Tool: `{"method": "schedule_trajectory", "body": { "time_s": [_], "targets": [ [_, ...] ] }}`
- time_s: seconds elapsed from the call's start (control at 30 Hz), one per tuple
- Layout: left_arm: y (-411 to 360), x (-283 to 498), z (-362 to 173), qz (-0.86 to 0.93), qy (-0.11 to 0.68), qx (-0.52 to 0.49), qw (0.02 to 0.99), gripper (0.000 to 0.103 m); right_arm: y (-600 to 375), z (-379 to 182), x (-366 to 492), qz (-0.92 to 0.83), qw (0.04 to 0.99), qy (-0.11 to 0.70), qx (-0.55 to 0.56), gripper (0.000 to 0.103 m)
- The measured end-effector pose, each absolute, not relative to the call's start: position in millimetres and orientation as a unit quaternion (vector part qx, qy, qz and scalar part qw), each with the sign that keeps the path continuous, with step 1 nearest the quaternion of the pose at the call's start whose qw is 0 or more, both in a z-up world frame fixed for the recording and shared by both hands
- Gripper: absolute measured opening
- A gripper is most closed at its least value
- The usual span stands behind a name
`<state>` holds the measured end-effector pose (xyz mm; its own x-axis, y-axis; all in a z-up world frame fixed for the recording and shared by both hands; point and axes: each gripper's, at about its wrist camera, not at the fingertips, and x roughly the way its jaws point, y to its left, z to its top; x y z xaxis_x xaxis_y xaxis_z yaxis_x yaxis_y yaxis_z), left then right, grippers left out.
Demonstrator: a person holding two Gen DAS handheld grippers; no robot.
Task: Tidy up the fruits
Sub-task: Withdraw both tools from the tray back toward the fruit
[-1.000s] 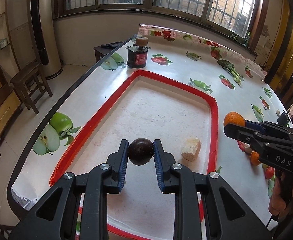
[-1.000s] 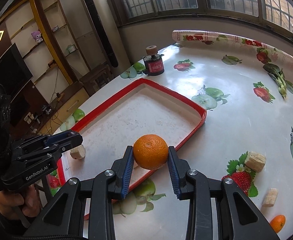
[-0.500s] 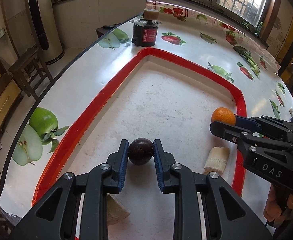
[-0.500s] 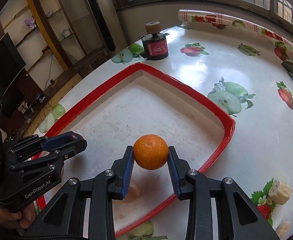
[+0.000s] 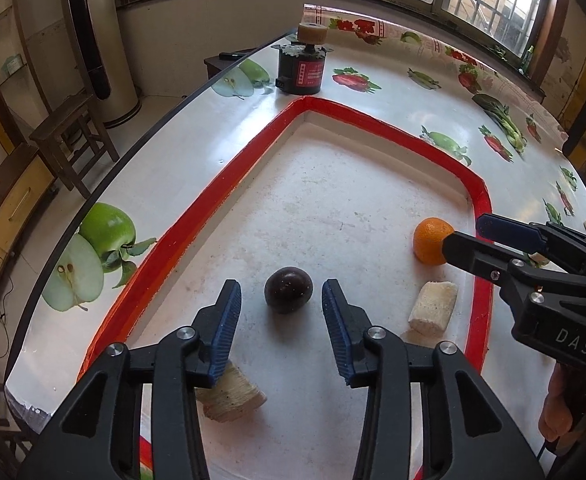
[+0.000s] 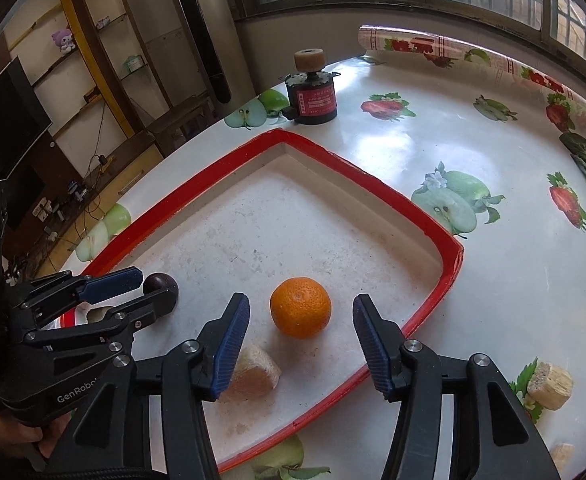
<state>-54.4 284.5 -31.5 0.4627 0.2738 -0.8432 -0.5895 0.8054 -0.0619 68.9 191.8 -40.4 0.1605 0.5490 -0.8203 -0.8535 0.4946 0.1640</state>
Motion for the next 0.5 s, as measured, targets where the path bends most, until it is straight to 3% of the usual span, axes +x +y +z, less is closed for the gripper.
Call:
{"method": "schedule_trajectory", "body": {
  "time_s": [0.5],
  "targets": [
    [241,-73,4,0.233,0.415,-0.172,0.863,0.040,100,10,45,0.468,0.774,0.408,-0.125,0.056]
  ]
}}
